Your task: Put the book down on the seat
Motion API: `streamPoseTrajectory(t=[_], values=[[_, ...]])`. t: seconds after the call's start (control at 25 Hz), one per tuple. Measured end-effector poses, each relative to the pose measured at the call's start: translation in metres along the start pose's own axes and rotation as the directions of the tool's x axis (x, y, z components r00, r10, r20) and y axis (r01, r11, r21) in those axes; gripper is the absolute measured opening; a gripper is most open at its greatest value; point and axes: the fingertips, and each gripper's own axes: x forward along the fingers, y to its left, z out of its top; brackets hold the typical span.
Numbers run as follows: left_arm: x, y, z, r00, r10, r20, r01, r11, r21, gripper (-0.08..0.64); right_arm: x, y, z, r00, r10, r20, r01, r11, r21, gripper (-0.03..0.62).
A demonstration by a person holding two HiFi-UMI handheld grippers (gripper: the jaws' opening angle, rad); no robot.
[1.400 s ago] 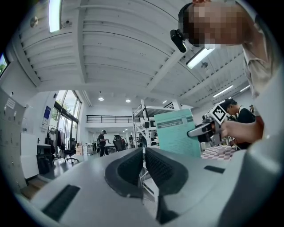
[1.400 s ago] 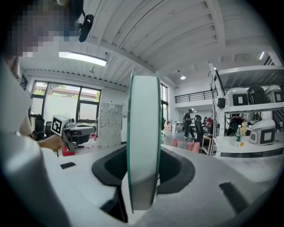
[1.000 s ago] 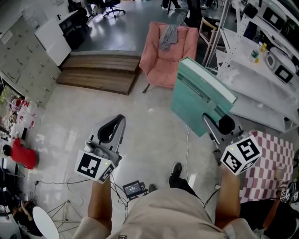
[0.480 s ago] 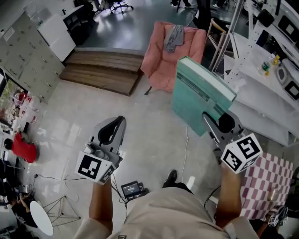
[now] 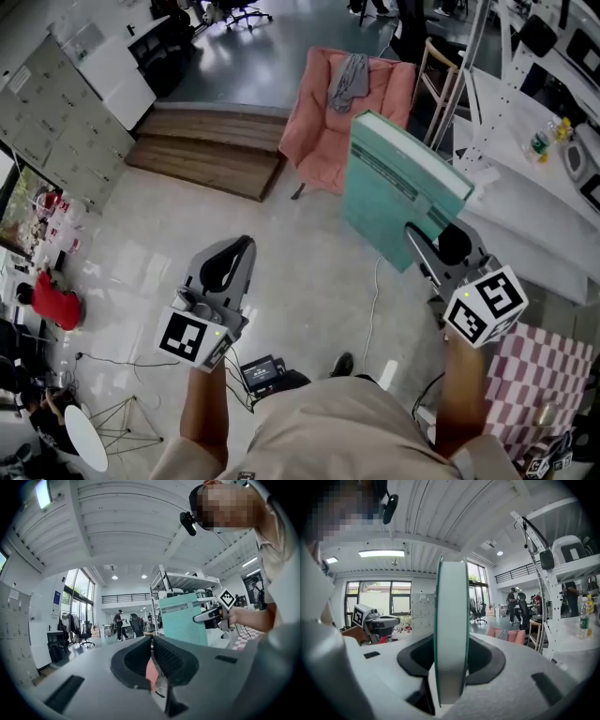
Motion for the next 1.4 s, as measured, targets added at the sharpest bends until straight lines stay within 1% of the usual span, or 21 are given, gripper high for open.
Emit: streamPoseTrajectory(t=[0.12,0.28,0.44,0.52,0.68,0.84,1.08,1.4], values=[[0.018,-0.003,0.002,1.000,-0.010,0.008,0.010,1.000,-0.002,0.021,0.003,-0.016,0.000,1.000,-0.008,0.006,0.008,1.000,0.004,0.155],[0.041,0.004,-0.006,1.000,-0.023,-0.012,0.023,1.000,-0.007,0.021,0.012,-0.032,-0.001,1.000,-0.021,0.006,0.021,1.000,0.013,0.155],[0.074,0.019,-0.014,0.997,-0.076,0.006,0.076,0.997,-0.010,0.021,0.026,-0.048,-0.002,0.998,-0.059,-0.004,0.059,0.998,0.008,0.155],[0.094,0.032,-0.016,0.995,-0.101,0.028,0.101,0.995,-0.017,0.021,0.037,-0.057,-0.001,0.996,-0.085,-0.007,0.085,0.996,0.001,0.155],[0.141,0.066,-0.021,0.986,-0.153,0.067,0.155,0.988,-0.022,0.021,0.068,-0.081,-0.002,0.989,-0.150,-0.015,0.150,0.989,0.003,0.155],[0.187,0.113,-0.017,0.975,-0.203,0.091,0.205,0.979,-0.019,0.021,0.113,-0.098,0.007,0.980,-0.196,-0.023,0.196,0.980,0.016,0.155],[0.248,0.177,-0.019,0.959,-0.268,0.089,0.269,0.963,-0.007,0.021,0.183,-0.121,0.022,0.970,-0.243,-0.021,0.243,0.969,0.033,0.155],[0.302,0.246,-0.034,0.947,-0.308,0.091,0.311,0.950,-0.024,0.020,0.259,-0.145,0.028,0.958,-0.284,-0.047,0.286,0.957,0.043,0.155]])
